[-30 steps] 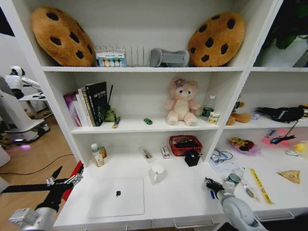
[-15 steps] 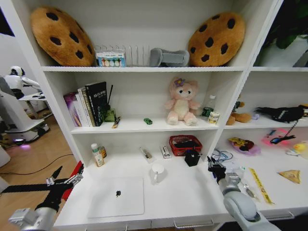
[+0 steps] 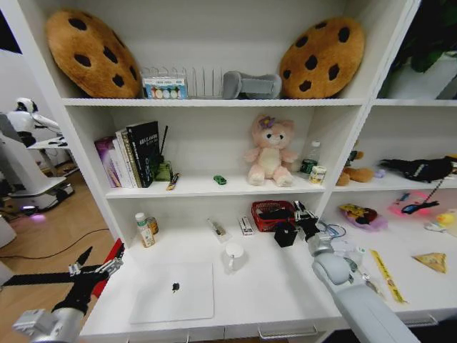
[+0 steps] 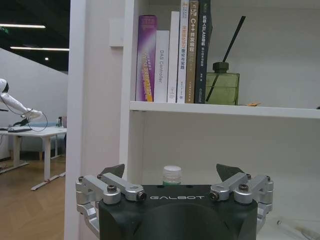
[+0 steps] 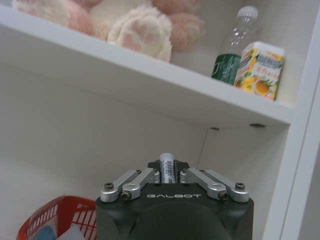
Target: Organize the objects on the table.
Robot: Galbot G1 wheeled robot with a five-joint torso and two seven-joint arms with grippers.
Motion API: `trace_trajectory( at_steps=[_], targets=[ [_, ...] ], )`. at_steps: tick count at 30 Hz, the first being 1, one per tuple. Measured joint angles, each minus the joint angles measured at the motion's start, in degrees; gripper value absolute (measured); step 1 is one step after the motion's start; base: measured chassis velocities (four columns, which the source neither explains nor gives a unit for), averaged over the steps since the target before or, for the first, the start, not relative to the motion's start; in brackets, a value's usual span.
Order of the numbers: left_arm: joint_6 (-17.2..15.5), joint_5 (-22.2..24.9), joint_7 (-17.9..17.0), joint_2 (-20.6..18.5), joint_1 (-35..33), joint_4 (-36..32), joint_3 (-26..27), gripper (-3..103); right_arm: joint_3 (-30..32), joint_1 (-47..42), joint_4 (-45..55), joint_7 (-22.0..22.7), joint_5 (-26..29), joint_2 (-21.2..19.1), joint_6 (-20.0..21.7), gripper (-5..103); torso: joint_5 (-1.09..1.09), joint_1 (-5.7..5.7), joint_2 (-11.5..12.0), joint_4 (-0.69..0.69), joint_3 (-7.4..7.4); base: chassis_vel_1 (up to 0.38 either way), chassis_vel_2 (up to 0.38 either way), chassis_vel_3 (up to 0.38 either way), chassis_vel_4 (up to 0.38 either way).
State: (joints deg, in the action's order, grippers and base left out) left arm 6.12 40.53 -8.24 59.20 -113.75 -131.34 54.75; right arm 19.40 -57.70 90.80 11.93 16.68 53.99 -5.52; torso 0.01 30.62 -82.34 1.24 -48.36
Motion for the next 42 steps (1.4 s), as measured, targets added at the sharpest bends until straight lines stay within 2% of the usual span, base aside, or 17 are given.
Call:
trace_trajectory(
  at_steps=[9, 19, 22, 24, 25, 28, 29, 31, 32, 35, 36, 38, 39, 41, 42],
  targets=[
    [0.0, 0.0, 0.0, 0.0, 0.0, 0.0, 0.0, 100, -6.2, 7.4, -9.5, -0.3, -0.8, 2.0, -2.0, 13, -0.01, -0.01, 0.0, 0.0, 0.0, 0.0, 0.0, 0.0, 0.0],
    [0.0, 0.0, 0.0, 0.0, 0.0, 0.0, 0.0, 100, -8.2, 9.5, -11.9, -0.3, -0.7, 3.1, -2.0, 13, -0.02, -0.01, 0.0, 0.0, 0.0, 0.0, 0.0, 0.0, 0.0],
    [0.0, 0.0, 0.0, 0.0, 0.0, 0.0, 0.0, 100, -8.2, 9.4, -12.0, -0.4, -0.4, 3.2, -2.0, 9, -0.02, -0.01, 0.0, 0.0, 0.0, 0.0, 0.0, 0.0, 0.0],
    [0.0, 0.0, 0.0, 0.0, 0.0, 0.0, 0.0, 100, -8.1, 9.0, -12.0, -0.4, 0.1, 3.2, -1.8, 19, -0.01, -0.01, 0.0, 0.0, 0.0, 0.0, 0.0, 0.0, 0.0],
    [0.0, 0.0, 0.0, 0.0, 0.0, 0.0, 0.0, 100, -8.1, 9.0, -12.0, -0.4, 0.1, 3.2, -1.8, 19, -0.01, -0.01, 0.0, 0.0, 0.0, 0.0, 0.0, 0.0, 0.0],
    [0.0, 0.0, 0.0, 0.0, 0.0, 0.0, 0.0, 100, -7.7, 7.8, -10.9, -0.3, 0.4, 3.2, -1.3, 35, -0.02, -0.01, 0.0, 0.0, 0.0, 0.0, 0.0, 0.0, 0.0],
    [0.0, 0.0, 0.0, 0.0, 0.0, 0.0, 0.0, 100, -7.7, 7.8, -10.9, -0.3, 0.4, 3.2, -1.3, 35, -0.02, -0.01, 0.0, 0.0, 0.0, 0.0, 0.0, 0.0, 0.0],
    [0.0, 0.0, 0.0, 0.0, 0.0, 0.0, 0.0, 100, -7.2, 6.7, -9.8, -0.2, 0.7, 3.0, -0.9, 45, -0.02, -0.01, 0.0, 0.0, 0.0, 0.0, 0.0, 0.0, 0.0],
    [0.0, 0.0, 0.0, 0.0, 0.0, 0.0, 0.0, 100, -7.2, 6.7, -9.8, -0.2, 0.7, 3.0, -0.9, 45, -0.02, -0.01, 0.0, 0.0, 0.0, 0.0, 0.0, 0.0, 0.0],
    [0.0, 0.0, 0.0, 0.0, 0.0, 0.0, 0.0, 100, -6.2, 5.0, -7.8, -0.1, 1.4, 2.4, -0.4, 62, -0.01, -0.01, 0.0, 0.0, 0.01, 0.0, 0.0, 0.0, 0.0],
    [0.0, 0.0, 0.0, 0.0, 0.0, 0.0, 0.0, 100, -6.2, 5.0, -7.8, -0.1, 1.4, 2.4, -0.4, 62, -0.01, -0.01, 0.0, 0.0, 0.01, 0.0, 0.0, 0.0, 0.0],
    [0.0, 0.0, 0.0, 0.0, 0.0, 0.0, 0.0, 100, -4.8, 3.0, -4.9, 0.3, 2.4, 1.8, 0.1, 73, -0.01, -0.01, 0.0, -0.01, 0.01, 0.0, 0.0, 0.0, 0.0],
    [0.0, 0.0, 0.0, 0.0, 0.0, 0.0, 0.0, 100, -4.8, 3.0, -4.9, 0.3, 2.4, 1.8, 0.1, 73, -0.01, -0.01, 0.0, -0.01, 0.01, 0.0, 0.0, 0.0, 0.0],
    [0.0, 0.0, 0.0, 0.0, 0.0, 0.0, 0.0, 100, -3.3, 0.3, -1.0, 0.8, 3.8, 1.3, 0.7, 83, -0.01, -0.01, 0.0, 0.0, 0.0, 0.0, 0.0, 0.0, 0.0],
    [0.0, 0.0, 0.0, 0.0, 0.0, 0.0, 0.0, 100, -3.3, 0.3, -1.0, 0.8, 3.8, 1.3, 0.7, 83, -0.01, -0.01, 0.0, 0.0, 0.0, 0.0, 0.0, 0.0, 0.0]
  ],
)
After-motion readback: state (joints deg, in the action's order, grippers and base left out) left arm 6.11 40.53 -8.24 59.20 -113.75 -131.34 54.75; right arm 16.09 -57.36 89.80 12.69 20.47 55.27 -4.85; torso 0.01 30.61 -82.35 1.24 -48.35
